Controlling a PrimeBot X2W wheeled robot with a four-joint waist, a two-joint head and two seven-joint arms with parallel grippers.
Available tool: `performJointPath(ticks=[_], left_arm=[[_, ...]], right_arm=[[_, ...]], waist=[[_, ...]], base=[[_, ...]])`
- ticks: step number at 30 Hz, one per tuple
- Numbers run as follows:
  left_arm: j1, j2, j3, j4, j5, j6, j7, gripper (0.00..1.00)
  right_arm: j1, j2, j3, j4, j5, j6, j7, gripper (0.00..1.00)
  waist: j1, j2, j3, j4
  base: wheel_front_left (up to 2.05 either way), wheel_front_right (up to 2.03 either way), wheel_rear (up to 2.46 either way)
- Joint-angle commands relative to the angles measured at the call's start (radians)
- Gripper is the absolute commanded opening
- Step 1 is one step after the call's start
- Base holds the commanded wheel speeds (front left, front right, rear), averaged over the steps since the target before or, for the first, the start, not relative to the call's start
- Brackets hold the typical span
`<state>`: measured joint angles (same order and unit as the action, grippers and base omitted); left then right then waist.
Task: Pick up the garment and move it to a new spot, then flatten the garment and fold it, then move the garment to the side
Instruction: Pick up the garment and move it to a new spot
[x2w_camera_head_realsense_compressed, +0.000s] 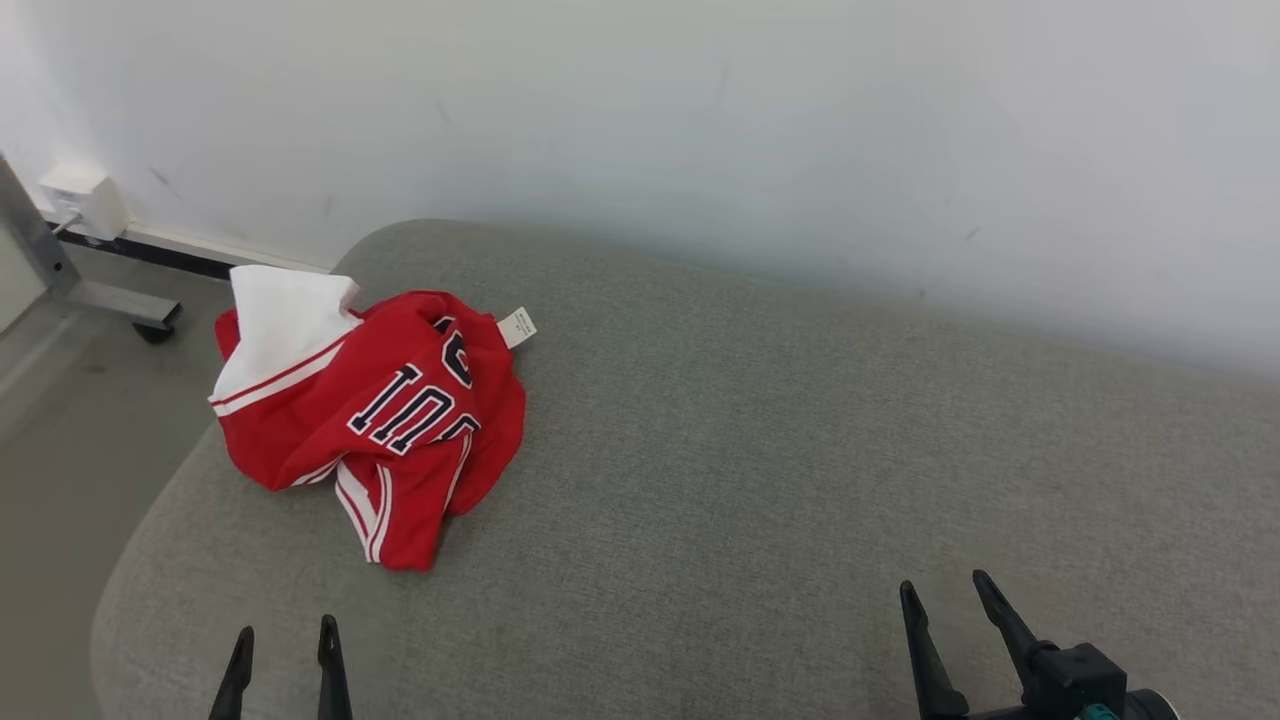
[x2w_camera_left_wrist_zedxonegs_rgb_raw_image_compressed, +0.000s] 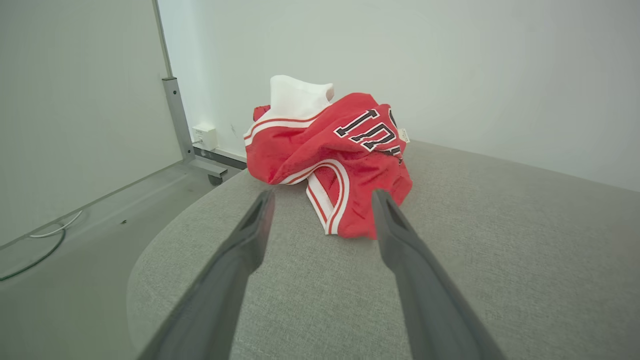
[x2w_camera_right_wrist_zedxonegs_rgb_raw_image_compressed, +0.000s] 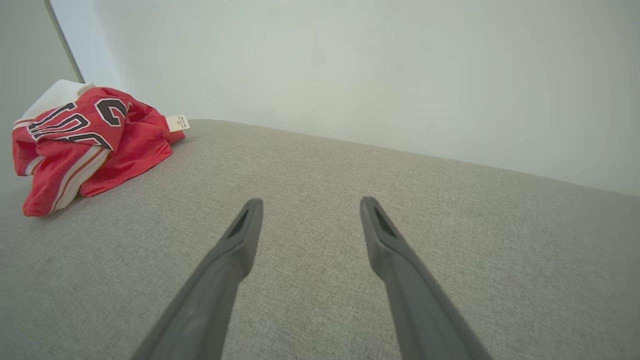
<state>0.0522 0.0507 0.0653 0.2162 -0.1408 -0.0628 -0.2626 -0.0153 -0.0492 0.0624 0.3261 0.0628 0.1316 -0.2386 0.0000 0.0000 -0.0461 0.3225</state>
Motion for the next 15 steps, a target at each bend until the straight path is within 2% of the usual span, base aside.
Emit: performJointPath(ticks=[1, 8, 15], left_arm=[[0.009, 0.0, 0.005, -0.004, 0.009, -0.003, -0.003, 1.0], [0.014, -0.001, 0.018, -0.012, 0.009, -0.006, -0.003, 1.0], [0.017, -0.001, 0.032, -0.015, 0.015, 0.001, -0.003, 1.0]], right_arm=[[0.013, -0.002, 0.001, 0.001, 0.008, -0.002, -0.004, 1.0], [0.001, -0.002, 0.004, 0.009, 0.016, -0.002, -0.009, 1.0], [-0.015, -0.002, 0.018, 0.016, 0.021, -0.002, -0.013, 1.0]], waist=[[0.0, 0.0, 0.0, 0.037], [0.0, 0.0, 0.005, 0.072], [0.0, 0.0, 0.014, 0.069]], base=[[0.0, 0.0, 0.0], [0.0, 0.0, 0.0], [0.0, 0.0, 0.0]])
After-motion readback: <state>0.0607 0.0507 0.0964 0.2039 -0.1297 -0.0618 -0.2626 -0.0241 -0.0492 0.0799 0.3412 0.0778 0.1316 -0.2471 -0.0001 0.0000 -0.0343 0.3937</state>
